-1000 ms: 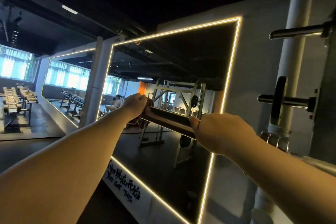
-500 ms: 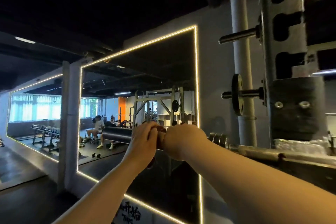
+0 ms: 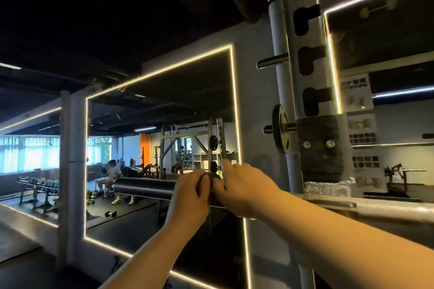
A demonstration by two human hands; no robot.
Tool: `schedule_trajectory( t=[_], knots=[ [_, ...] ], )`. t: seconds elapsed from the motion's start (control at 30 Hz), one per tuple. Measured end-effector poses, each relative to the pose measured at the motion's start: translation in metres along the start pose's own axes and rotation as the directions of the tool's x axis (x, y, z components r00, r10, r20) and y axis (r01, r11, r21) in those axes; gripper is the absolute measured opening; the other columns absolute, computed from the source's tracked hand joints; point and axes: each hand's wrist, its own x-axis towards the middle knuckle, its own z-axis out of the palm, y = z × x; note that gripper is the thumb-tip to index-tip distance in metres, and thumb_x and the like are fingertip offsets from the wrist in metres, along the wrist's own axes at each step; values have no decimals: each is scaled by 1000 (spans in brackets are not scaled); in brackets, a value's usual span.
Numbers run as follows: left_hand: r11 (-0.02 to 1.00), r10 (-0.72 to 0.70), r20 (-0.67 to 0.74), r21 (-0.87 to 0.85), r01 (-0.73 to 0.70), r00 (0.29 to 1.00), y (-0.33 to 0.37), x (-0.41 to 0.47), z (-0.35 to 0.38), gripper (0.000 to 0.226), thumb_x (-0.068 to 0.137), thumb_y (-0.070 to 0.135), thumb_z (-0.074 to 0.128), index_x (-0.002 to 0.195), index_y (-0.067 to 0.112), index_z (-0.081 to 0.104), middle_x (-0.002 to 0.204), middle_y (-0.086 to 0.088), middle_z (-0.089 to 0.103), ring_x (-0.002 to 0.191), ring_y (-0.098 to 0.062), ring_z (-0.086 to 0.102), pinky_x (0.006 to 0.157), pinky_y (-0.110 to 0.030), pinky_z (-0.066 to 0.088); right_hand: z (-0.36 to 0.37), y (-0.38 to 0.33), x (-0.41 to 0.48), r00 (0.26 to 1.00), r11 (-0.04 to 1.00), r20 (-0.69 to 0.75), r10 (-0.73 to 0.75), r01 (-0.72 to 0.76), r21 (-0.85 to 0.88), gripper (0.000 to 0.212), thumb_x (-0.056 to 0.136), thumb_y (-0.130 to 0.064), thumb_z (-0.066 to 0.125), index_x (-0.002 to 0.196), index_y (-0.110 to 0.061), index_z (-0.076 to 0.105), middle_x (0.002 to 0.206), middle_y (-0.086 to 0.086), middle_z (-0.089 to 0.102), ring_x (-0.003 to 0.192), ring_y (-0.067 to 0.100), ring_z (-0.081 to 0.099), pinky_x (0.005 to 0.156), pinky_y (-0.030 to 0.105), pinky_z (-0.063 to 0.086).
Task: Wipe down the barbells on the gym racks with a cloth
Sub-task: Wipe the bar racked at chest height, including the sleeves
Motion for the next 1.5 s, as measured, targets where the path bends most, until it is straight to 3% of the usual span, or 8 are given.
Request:
schedule_trajectory(
  t=[0.17,0.3,0.57,0.77,1.0,1.2,1.4,1.5],
  knots=[
    [972,232,88,-40,-229,969,2,-9,1,16,103,24,52,113,32,61,118,19,57,119,0,50,100,-20,41,-6,-3,-2,997,993,-38,73,-69,100,53,102,-50,30,136,-11,45,121,10,61,104,27,55,91,41,47],
    [999,33,5,-23,-33,999,5,-8,1,18,106,35,45,109,28,61,103,8,62,96,-6,59,80,-22,46,5,-3,-16,998,984,-68,-12,0,-177,60,100,-50,18,131,-11,52,132,11,58,126,29,51,118,47,29],
    [980,169,-87,118,-158,982,45,-46,2,28,105,41,41,107,27,65,95,16,62,89,0,57,76,-18,44,3,-4,-78,995,920,90,-38,70,-386,79,109,-44,24,156,5,-16,161,30,-26,154,42,-20,125,47,-9],
    [982,9,-202,-181,-47,979,89,-48,-19,20,107,35,42,92,29,55,85,7,59,71,5,59,56,-12,45,-25,-5,-119,967,927,255,-19,113,-358,73,111,-40,30,160,2,-5,167,27,-11,158,37,-4,126,43,5],
    [901,296,165,278,-332,941,119,-44,35,30,106,34,45,120,17,65,120,0,63,120,-13,52,107,-30,39,-39,3,-143,951,907,286,-117,220,-359,32,107,-36,46,121,-13,64,118,9,66,103,24,64,90,39,54],
    [887,399,77,220,-406,914,123,-65,19,35,106,41,39,117,20,65,109,5,67,99,-10,60,90,-26,48,-76,27,-162,975,944,53,-215,222,-244,32,105,-44,39,118,-21,58,111,-5,63,96,10,61,92,25,52],
    [980,65,59,-190,-53,996,184,-52,16,22,108,41,36,93,38,53,92,6,63,83,-9,64,76,-30,55,-98,60,-161,948,991,-291,-132,135,-8,33,96,-43,34,92,-22,58,84,-10,52,77,7,53,67,15,43],
    [973,208,259,40,-226,943,207,-69,28,16,107,32,43,103,26,58,95,5,62,89,-16,62,81,-36,53,-105,72,-161,939,999,-345,-2,17,43,30,99,-40,40,107,-21,61,96,-8,55,87,7,54,76,15,42]
  ],
)
